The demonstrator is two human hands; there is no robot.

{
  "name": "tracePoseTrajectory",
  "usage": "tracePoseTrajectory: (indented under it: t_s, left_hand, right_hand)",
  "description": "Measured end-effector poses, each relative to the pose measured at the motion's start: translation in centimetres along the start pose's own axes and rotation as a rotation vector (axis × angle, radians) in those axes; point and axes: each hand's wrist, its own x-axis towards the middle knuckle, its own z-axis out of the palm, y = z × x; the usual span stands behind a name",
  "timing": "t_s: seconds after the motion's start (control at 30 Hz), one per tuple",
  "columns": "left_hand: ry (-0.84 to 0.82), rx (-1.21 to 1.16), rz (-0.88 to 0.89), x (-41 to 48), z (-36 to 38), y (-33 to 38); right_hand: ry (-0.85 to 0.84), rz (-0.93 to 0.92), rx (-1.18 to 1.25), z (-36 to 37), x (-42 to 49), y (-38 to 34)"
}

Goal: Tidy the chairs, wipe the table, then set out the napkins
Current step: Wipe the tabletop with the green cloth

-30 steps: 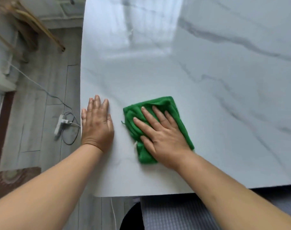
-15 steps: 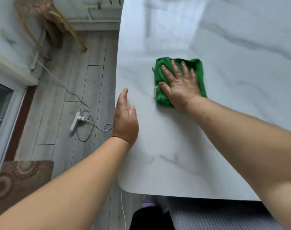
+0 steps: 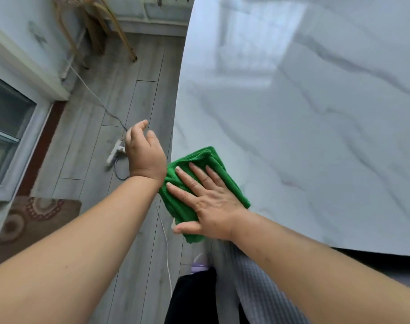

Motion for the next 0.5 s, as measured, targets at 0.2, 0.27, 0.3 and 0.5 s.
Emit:
tracePoseTrajectory:
  t_s: [0.2,0.27,0.3,0.5]
  left_hand:
    - [-0.031,0.061,0.105,-6.6,3.0,1.9]
    - [-0.053,0.098,0.098,-8.9,4.8,3.5]
    - [-0.066,0.107,0.093,-9.9,5.7,4.3]
    - [-0.158,0.137,0.112,-15.6,12.8,10.3]
  right_hand:
    - [-0.057,-0.046,-0.029,0.9,-7.6,3.2]
    - [-0.059,-0.032,-0.014,0.8,-10.7,5.7]
    - [-0.059,-0.022,-0.017,0.8,-12.1,7.0]
    - [-0.090,0.073,-0.030,0.9,-21.8,15.1]
